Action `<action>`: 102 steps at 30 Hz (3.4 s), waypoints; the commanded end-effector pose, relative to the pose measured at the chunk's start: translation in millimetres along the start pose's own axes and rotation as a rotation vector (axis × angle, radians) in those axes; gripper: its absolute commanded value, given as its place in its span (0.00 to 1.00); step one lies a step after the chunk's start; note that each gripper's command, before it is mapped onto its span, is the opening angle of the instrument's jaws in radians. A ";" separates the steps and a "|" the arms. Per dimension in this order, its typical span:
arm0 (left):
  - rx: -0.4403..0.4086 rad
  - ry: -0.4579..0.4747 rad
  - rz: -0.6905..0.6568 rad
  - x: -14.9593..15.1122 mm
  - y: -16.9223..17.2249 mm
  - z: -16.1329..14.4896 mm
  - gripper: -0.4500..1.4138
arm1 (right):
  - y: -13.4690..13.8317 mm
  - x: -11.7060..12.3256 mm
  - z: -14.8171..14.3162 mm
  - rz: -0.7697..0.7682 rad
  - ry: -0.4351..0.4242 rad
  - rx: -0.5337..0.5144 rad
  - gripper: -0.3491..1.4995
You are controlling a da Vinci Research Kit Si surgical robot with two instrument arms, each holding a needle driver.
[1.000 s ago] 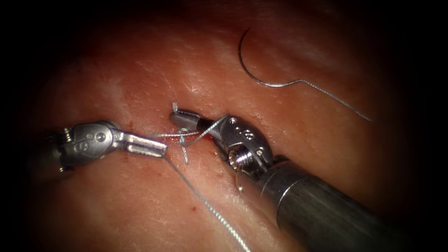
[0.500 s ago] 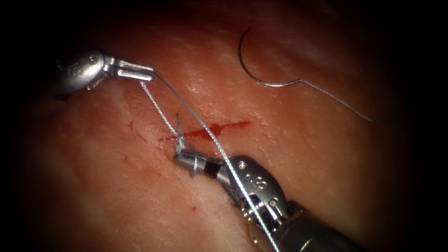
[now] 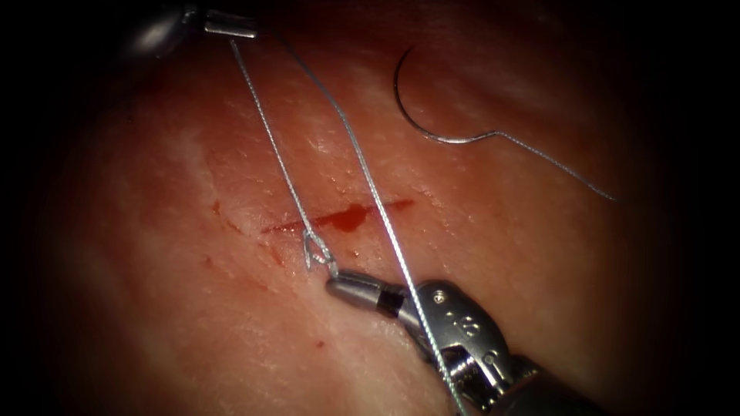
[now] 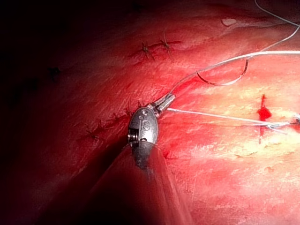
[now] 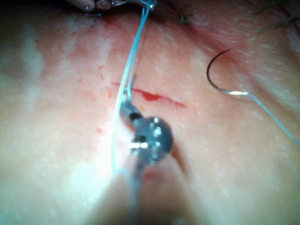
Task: Wound Closure
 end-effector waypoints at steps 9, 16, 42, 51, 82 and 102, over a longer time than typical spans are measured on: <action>0.055 -0.031 0.006 -3.0 -5.5 0.2 0.00 | -0.1 -0.8 1.1 -0.016 -0.003 0.017 0.00; 0.101 -0.072 0.022 -4.9 -7.7 -0.3 0.00 | -1.2 -0.8 2.0 -0.033 -0.003 0.027 0.00; 0.075 0.034 0.023 1.7 -3.7 -1.5 0.00 | -2.3 -0.4 1.9 -0.272 -0.028 0.119 0.95; 0.033 0.206 0.041 11.7 0.3 -2.6 0.00 | -1.5 2.8 -1.2 -0.259 -0.184 0.188 0.96; 0.005 0.301 0.069 20.6 3.5 -0.7 0.00 | 5.5 6.9 8.1 -0.158 -0.315 0.281 0.95; 0.003 0.309 0.079 21.9 4.2 0.7 0.00 | 5.6 6.7 13.2 -0.166 -0.292 0.308 0.95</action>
